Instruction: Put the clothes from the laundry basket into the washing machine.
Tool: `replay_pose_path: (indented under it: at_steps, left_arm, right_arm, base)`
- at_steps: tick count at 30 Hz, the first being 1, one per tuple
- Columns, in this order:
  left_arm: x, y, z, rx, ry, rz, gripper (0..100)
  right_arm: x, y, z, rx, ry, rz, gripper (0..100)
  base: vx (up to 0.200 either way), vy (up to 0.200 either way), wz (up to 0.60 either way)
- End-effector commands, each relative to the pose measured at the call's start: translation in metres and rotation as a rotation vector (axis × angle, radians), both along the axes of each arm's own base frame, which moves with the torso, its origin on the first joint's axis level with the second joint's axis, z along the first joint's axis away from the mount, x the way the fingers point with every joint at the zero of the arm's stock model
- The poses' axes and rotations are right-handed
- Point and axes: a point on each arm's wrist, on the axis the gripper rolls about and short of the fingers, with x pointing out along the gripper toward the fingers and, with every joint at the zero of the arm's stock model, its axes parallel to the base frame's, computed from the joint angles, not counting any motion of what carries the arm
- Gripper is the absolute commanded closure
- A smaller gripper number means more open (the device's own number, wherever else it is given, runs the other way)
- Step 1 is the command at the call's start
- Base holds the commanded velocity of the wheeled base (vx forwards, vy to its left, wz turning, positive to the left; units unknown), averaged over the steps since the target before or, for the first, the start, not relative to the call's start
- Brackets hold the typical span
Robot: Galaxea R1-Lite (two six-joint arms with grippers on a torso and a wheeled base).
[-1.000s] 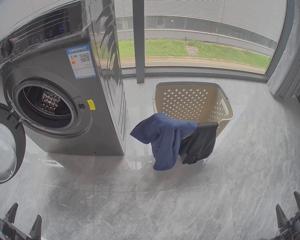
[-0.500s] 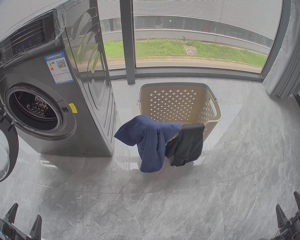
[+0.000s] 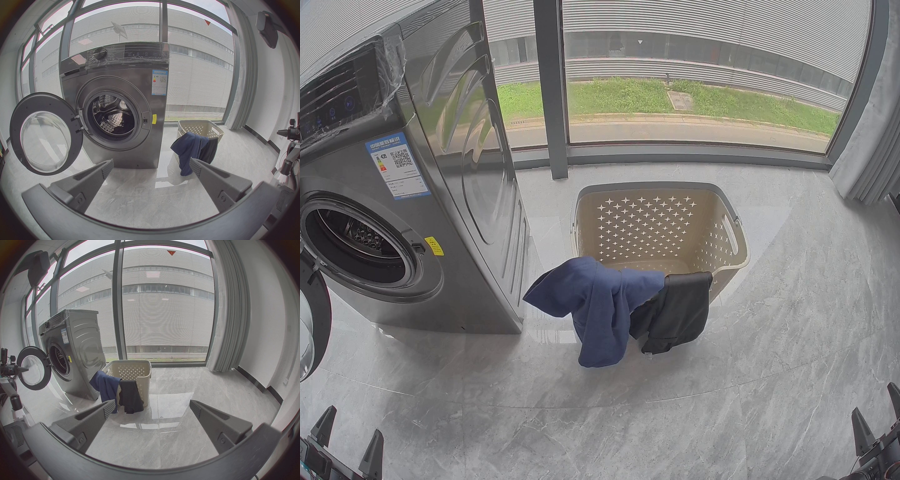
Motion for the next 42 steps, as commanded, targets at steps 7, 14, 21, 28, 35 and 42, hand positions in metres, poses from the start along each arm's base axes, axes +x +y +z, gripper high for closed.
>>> replay_pose_path:
  at_steps: [7,14,21,28,35,42]
  left_arm:
    - [0.0000,0.0000,-0.0025,0.000,0.000,0.000,0]
    - [0.0000,0.0000,-0.0025,0.000,0.000,0.000,0]
    - [0.0000,0.0000,-0.0025,0.002,0.000,0.000,0]
    - [0.0000,-0.0001,-0.0025,0.006,0.000,0.002,0]
    - [0.0000,-0.0001,-0.0025,0.002,0.000,0.002,0]
    - [0.0000,0.0000,-0.0025,0.000,0.000,0.000,0]
  right_arm:
    - [0.0002,0.0000,-0.0052,-0.002,0.003,0.001,0]
    - [0.0002,0.0000,-0.0052,-0.002,0.003,0.001,0]
    - [0.0003,0.0000,-0.0052,0.000,0.004,0.001,0]
    - [0.0003,0.0000,-0.0052,-0.002,0.004,0.001,0]
    - [0.0004,0.0000,-0.0051,-0.002,0.006,0.001,0]
    - [0.0004,0.0000,-0.0051,-0.002,0.006,-0.002,0]
  base:
    - [0.000,-0.143,0.00]
    - [0.000,-0.114,0.00]
    - [0.000,0.000,0.00]
    - [0.057,0.000,0.00]
    - [0.200,0.000,0.00]
    - [0.000,0.000,0.00]
